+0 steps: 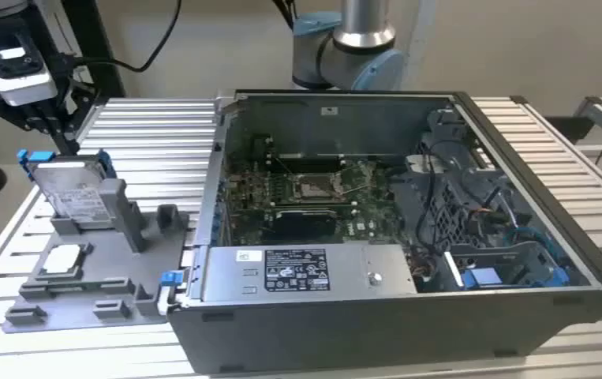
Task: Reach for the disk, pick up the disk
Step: 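Reach for the disk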
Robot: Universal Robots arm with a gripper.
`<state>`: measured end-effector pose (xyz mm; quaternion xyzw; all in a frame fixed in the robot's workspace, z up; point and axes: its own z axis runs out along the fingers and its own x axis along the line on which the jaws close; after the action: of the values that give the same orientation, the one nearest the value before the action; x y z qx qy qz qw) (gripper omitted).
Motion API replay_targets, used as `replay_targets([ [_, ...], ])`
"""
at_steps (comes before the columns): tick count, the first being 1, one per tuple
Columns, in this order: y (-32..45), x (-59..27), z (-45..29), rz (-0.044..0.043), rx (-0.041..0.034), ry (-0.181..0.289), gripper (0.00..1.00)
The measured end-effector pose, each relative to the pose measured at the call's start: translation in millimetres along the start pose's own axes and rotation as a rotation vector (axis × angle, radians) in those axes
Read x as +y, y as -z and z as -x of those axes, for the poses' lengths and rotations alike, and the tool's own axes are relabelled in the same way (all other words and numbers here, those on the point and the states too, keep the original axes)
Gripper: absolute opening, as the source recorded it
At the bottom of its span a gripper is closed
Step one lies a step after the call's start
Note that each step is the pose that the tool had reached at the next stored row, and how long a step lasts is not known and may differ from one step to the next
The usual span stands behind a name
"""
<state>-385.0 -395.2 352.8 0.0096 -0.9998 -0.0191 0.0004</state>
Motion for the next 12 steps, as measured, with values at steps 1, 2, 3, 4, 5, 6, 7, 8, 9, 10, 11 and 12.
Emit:
replay_targets([
  [1,0.0,0.0,0.0,0.0000,0.0000,0.000,0.00],
  [2,0.0,0.0,0.0,0.0000,0.0000,0.000,0.00],
  [3,0.0,0.0,0.0,0.0000,0.0000,0.000,0.00],
  [4,0.0,0.0,0.0,0.0000,0.0000,0.000,0.00],
  [5,0.0,0.0,0.0,0.0000,0.0000,0.000,0.00],
  [6,0.0,0.0,0.0,0.0000,0.0000,0.000,0.00],
  [7,0.0,0.0,0.0,0.0000,0.0000,0.000,0.00],
  [8,0.0,0.0,0.0,0.0000,0.0000,0.000,0.00],
  [9,0.0,0.0,0.0,0.0000,0.0000,0.000,0.00],
  [10,0.0,0.0,0.0,0.0000,0.0000,0.000,0.00],
  [11,0.0,0.0,0.0,0.0000,0.0000,0.000,0.00],
  [12,0.0,0.0,0.0,0.0000,0.0000,0.000,0.00],
])
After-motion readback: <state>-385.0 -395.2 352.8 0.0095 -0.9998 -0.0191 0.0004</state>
